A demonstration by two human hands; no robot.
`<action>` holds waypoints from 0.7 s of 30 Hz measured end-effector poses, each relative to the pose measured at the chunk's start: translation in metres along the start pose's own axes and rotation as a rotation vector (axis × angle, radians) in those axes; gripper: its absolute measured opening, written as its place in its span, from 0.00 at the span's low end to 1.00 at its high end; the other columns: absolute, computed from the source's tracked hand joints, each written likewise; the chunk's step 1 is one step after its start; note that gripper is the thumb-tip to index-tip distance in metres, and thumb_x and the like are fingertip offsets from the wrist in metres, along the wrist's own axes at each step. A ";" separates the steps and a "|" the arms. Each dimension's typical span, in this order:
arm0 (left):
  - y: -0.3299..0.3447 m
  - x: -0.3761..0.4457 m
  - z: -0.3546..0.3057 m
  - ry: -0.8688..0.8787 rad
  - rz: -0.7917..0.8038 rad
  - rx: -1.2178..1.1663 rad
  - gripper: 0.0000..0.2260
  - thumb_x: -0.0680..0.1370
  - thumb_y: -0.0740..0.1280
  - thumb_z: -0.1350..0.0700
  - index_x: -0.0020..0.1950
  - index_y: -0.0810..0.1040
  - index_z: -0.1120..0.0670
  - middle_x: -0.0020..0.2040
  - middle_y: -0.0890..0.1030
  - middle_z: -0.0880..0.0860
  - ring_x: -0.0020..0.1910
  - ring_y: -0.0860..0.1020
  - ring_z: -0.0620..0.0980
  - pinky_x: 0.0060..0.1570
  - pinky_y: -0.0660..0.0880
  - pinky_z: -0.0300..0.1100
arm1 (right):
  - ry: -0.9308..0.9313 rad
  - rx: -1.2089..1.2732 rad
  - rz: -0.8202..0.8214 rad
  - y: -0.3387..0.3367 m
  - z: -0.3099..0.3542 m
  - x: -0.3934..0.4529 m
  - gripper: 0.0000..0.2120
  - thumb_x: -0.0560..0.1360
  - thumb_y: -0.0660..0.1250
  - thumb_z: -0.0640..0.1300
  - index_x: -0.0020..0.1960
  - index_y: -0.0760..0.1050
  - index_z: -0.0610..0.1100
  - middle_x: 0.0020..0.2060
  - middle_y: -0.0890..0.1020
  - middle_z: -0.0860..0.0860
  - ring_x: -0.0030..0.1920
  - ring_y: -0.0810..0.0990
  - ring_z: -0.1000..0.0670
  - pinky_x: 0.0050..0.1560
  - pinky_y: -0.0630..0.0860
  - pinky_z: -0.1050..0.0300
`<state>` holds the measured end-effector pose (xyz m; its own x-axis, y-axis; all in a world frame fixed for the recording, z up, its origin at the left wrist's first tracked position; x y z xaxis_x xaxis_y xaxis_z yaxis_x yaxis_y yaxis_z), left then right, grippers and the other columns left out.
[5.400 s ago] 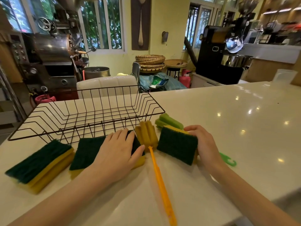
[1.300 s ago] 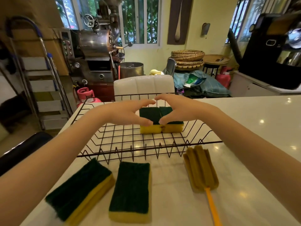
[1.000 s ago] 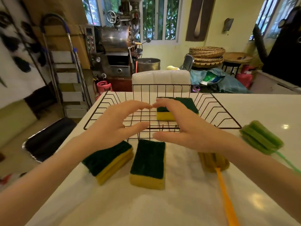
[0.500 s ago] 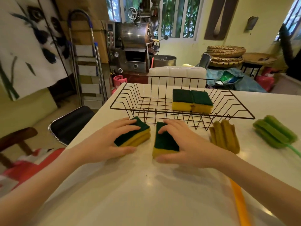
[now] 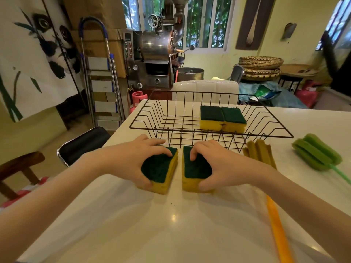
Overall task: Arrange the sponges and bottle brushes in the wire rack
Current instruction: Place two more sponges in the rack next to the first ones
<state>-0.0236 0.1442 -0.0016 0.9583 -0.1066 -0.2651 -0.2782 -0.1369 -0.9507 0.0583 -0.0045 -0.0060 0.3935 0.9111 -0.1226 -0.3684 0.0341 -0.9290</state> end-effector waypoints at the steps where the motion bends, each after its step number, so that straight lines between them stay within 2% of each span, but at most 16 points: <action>1: -0.002 0.004 0.000 0.012 0.002 -0.032 0.34 0.67 0.72 0.46 0.66 0.57 0.35 0.73 0.56 0.43 0.67 0.55 0.44 0.60 0.61 0.34 | -0.006 0.005 0.012 0.000 -0.001 0.000 0.26 0.66 0.72 0.52 0.59 0.64 0.54 0.53 0.64 0.56 0.56 0.63 0.55 0.54 0.70 0.62; 3: -0.003 0.011 -0.001 0.035 -0.012 -0.090 0.31 0.66 0.74 0.47 0.61 0.59 0.34 0.67 0.63 0.44 0.64 0.57 0.44 0.55 0.62 0.31 | -0.021 0.012 0.034 -0.001 -0.002 -0.001 0.24 0.66 0.72 0.52 0.56 0.63 0.56 0.53 0.65 0.56 0.56 0.63 0.55 0.53 0.69 0.64; 7: -0.003 0.019 0.000 0.064 -0.068 -0.141 0.28 0.64 0.75 0.46 0.58 0.63 0.35 0.60 0.65 0.40 0.62 0.59 0.42 0.55 0.61 0.28 | -0.017 0.041 0.021 -0.001 -0.003 -0.001 0.23 0.65 0.73 0.52 0.54 0.63 0.57 0.53 0.67 0.54 0.53 0.67 0.54 0.47 0.71 0.66; 12: -0.007 0.018 -0.008 0.128 -0.122 -0.147 0.29 0.64 0.75 0.45 0.59 0.65 0.37 0.60 0.66 0.39 0.63 0.55 0.40 0.55 0.58 0.26 | -0.006 0.009 0.000 -0.010 -0.003 -0.003 0.23 0.64 0.73 0.52 0.54 0.67 0.54 0.51 0.71 0.52 0.51 0.70 0.52 0.45 0.73 0.63; 14: -0.015 0.014 -0.012 0.137 -0.098 -0.151 0.29 0.64 0.75 0.45 0.59 0.65 0.37 0.58 0.67 0.38 0.62 0.59 0.39 0.54 0.61 0.25 | -0.021 0.031 -0.007 -0.021 -0.003 -0.007 0.22 0.64 0.73 0.51 0.54 0.67 0.54 0.50 0.71 0.53 0.50 0.71 0.53 0.43 0.73 0.64; 16: -0.027 0.009 -0.015 0.148 -0.063 -0.182 0.28 0.62 0.75 0.43 0.58 0.66 0.36 0.57 0.68 0.35 0.58 0.65 0.36 0.52 0.66 0.26 | -0.040 0.081 -0.001 -0.034 -0.002 -0.011 0.21 0.64 0.74 0.49 0.52 0.68 0.55 0.50 0.72 0.56 0.51 0.72 0.53 0.45 0.74 0.63; 18: -0.043 0.005 -0.016 0.148 -0.029 -0.219 0.28 0.60 0.73 0.40 0.57 0.67 0.34 0.55 0.69 0.32 0.57 0.67 0.33 0.51 0.69 0.26 | -0.057 0.119 0.017 -0.048 0.001 -0.013 0.20 0.62 0.75 0.50 0.48 0.68 0.59 0.49 0.72 0.59 0.52 0.72 0.54 0.48 0.74 0.61; 20: -0.061 0.009 -0.011 0.147 0.007 -0.220 0.30 0.56 0.73 0.37 0.56 0.67 0.31 0.55 0.70 0.31 0.57 0.68 0.33 0.57 0.70 0.31 | -0.074 0.120 0.017 -0.064 0.003 -0.010 0.18 0.59 0.72 0.53 0.45 0.68 0.59 0.49 0.72 0.60 0.52 0.73 0.53 0.51 0.75 0.58; 21: -0.069 0.014 -0.009 0.146 0.023 -0.212 0.32 0.52 0.74 0.33 0.54 0.67 0.29 0.56 0.70 0.32 0.59 0.69 0.35 0.61 0.71 0.36 | -0.079 0.113 0.016 -0.071 0.004 -0.007 0.17 0.58 0.70 0.53 0.45 0.68 0.59 0.48 0.72 0.59 0.52 0.73 0.53 0.51 0.75 0.58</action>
<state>0.0087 0.1435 0.0617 0.9363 -0.2507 -0.2459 -0.3221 -0.3347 -0.8856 0.0789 -0.0117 0.0622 0.3214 0.9411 -0.1052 -0.4687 0.0615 -0.8812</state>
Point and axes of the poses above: each hand's wrist, its own x-axis towards the middle knuckle, its own y-axis out of the palm, z = x × y, the point moved 5 cm from there along x, towards the middle knuckle
